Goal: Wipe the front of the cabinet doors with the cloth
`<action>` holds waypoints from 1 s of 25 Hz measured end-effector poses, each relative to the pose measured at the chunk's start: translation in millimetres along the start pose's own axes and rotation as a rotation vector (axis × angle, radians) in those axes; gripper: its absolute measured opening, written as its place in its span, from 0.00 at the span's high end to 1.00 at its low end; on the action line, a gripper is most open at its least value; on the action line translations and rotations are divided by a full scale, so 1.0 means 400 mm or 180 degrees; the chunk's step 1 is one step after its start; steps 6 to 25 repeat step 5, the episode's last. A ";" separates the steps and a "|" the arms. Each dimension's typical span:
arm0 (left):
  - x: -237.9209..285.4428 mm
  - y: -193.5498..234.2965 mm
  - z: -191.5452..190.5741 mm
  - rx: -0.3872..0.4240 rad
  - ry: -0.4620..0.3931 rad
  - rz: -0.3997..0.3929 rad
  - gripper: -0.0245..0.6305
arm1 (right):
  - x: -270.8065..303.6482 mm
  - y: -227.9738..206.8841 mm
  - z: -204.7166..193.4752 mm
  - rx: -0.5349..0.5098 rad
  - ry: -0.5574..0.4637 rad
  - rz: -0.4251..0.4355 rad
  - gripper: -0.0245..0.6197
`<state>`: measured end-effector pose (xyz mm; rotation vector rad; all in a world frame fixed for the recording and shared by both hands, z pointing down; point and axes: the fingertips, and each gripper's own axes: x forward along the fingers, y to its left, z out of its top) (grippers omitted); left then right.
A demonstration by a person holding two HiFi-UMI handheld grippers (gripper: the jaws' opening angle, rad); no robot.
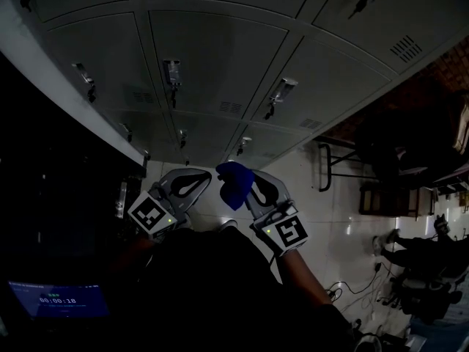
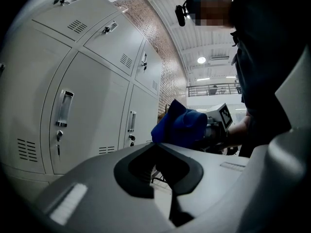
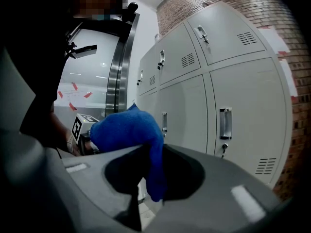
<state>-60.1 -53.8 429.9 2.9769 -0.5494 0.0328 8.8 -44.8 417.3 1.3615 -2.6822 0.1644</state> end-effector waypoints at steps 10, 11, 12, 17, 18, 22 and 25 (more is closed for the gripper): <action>0.012 0.007 -0.007 0.0054 0.0017 -0.0001 0.96 | 0.016 -0.021 -0.016 0.0023 0.0078 -0.0046 0.85; 0.012 0.007 -0.007 0.0054 0.0017 -0.0001 0.96 | 0.016 -0.021 -0.016 0.0023 0.0078 -0.0046 0.85; 0.012 0.007 -0.007 0.0054 0.0017 -0.0001 0.96 | 0.016 -0.021 -0.016 0.0023 0.0078 -0.0046 0.85; 0.012 0.007 -0.007 0.0054 0.0017 -0.0001 0.96 | 0.016 -0.021 -0.016 0.0023 0.0078 -0.0046 0.85; 0.012 0.007 -0.007 0.0054 0.0017 -0.0001 0.96 | 0.016 -0.021 -0.016 0.0023 0.0078 -0.0046 0.85; 0.012 0.007 -0.007 0.0054 0.0017 -0.0001 0.96 | 0.016 -0.021 -0.016 0.0023 0.0078 -0.0046 0.85; 0.012 0.007 -0.007 0.0054 0.0017 -0.0001 0.96 | 0.016 -0.021 -0.016 0.0023 0.0078 -0.0046 0.85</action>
